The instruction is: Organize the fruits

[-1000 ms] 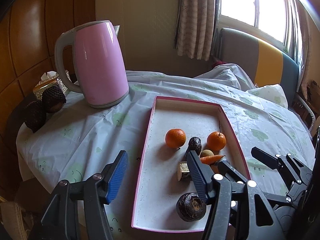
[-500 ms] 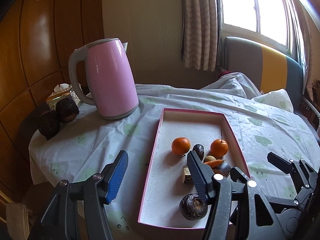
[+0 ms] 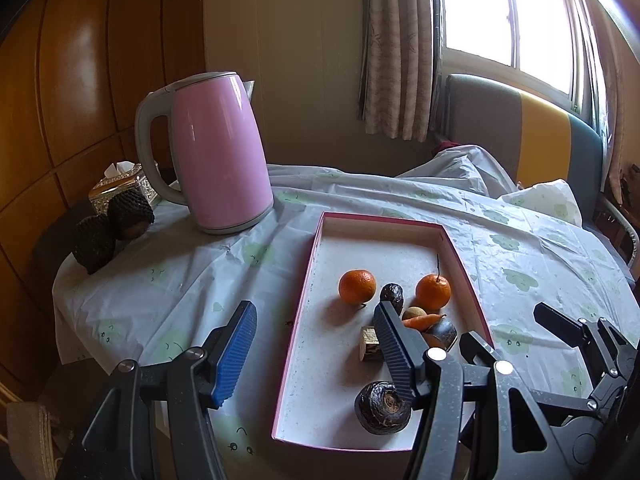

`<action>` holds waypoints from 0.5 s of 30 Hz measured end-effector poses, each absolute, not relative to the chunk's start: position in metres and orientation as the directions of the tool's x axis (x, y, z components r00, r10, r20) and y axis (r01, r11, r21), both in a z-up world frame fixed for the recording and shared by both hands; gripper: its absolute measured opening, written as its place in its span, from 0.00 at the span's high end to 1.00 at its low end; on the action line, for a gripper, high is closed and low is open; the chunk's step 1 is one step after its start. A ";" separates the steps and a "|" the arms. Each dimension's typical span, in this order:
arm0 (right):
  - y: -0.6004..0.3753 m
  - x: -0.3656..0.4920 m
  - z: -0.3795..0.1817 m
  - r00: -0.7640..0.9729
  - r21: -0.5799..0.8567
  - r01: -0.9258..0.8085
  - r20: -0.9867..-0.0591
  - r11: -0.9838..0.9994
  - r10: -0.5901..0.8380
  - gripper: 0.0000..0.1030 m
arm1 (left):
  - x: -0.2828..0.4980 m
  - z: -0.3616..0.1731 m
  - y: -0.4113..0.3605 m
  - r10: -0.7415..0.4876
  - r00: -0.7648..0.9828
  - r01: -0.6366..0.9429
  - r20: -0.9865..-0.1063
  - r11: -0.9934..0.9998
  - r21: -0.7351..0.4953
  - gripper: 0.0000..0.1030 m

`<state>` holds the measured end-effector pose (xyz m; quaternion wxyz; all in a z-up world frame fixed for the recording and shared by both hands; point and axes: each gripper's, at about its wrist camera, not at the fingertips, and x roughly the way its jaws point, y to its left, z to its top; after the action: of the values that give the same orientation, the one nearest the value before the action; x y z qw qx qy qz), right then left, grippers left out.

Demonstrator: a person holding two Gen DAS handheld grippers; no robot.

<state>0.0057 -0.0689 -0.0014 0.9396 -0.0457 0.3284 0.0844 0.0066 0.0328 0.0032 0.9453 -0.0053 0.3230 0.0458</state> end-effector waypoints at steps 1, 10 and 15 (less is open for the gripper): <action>-0.069 0.005 -0.001 0.770 -0.031 -0.190 -0.625 0.981 0.129 0.20 | 0.006 0.003 0.033 0.085 0.787 -0.093 -0.611 0.995 0.019 0.40; -0.067 0.006 -0.002 0.768 -0.033 -0.194 -0.627 0.980 0.131 0.20 | 0.008 0.003 0.035 0.090 0.785 -0.102 -0.613 0.995 0.016 0.40; -0.067 0.006 -0.002 0.767 -0.033 -0.195 -0.628 0.980 0.132 0.20 | 0.008 0.003 0.036 0.089 0.784 -0.104 -0.614 0.994 0.012 0.40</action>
<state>0.0065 -0.0667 -0.0024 0.9388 -0.0480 0.3298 0.0871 0.0077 0.0364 0.0025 0.9444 -0.0113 0.3246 0.0513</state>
